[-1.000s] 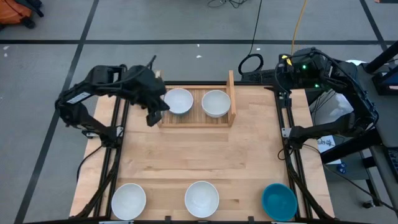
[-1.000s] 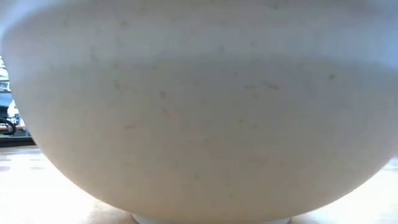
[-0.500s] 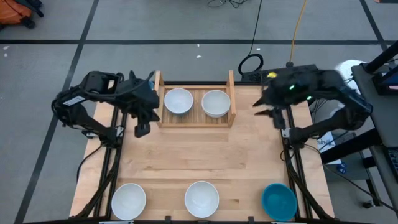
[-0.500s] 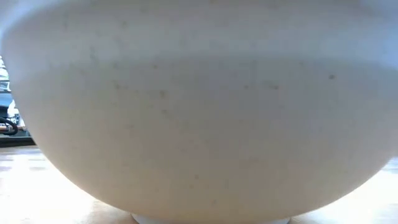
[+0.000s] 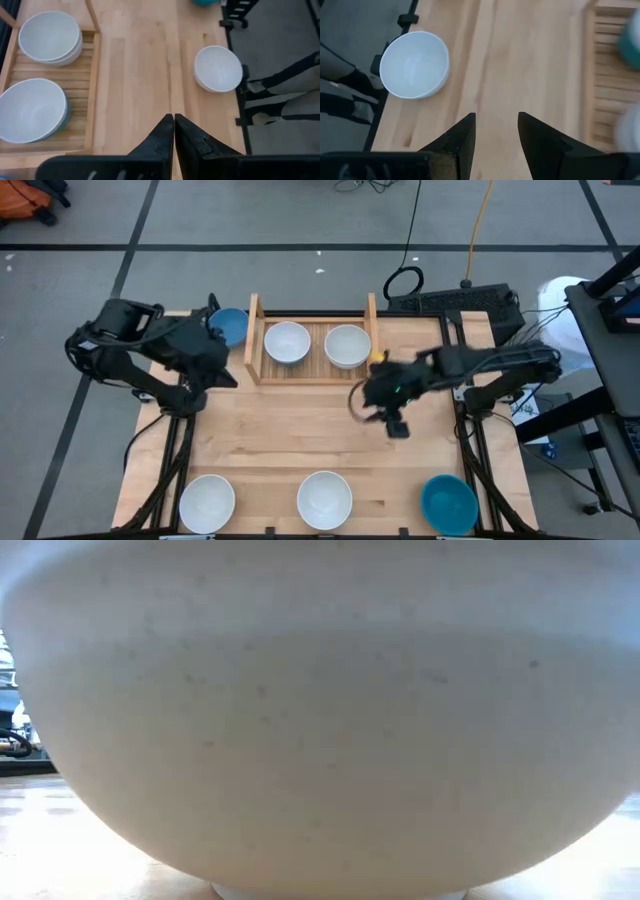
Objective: Place and stack bowls onto a shelf
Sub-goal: Stack the white bowl on top of the white bowl on the shelf
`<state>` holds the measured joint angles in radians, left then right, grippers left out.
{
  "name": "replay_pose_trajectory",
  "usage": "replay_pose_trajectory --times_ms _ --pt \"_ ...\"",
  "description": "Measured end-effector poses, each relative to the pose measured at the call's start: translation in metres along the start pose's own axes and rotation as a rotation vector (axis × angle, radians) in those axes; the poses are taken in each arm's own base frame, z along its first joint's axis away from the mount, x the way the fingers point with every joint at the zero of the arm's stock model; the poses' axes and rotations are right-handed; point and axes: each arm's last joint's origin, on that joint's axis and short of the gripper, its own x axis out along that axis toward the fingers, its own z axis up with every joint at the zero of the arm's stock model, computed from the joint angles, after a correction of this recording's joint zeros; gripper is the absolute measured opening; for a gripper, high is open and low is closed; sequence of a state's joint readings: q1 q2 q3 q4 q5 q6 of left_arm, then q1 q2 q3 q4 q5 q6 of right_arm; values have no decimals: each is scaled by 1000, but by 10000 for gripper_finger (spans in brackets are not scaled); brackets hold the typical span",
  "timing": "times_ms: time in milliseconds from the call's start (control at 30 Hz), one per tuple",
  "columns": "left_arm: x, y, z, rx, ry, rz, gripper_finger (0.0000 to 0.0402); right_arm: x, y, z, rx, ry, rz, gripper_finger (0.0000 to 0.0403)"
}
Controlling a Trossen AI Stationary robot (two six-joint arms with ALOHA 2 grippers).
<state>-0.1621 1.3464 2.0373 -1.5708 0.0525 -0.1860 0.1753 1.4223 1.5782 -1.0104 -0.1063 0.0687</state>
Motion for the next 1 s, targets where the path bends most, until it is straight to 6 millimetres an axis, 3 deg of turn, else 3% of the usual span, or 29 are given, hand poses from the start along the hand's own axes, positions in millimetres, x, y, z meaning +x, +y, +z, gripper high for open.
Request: replay_pose_trajectory --times_ms 200,533,767,1000 --pt "-21 -5 -14 25 -52 -36 19 48 22 12 29 32 49 139" --pt "-42 -6 -28 52 -106 -66 19 121 42 21 158 68 71 139" --pt "-48 -7 -33 65 -123 -76 19 154 45 17 223 125 58 139" --pt "-49 -6 -34 83 -133 -52 19 170 44 13 254 157 50 139"
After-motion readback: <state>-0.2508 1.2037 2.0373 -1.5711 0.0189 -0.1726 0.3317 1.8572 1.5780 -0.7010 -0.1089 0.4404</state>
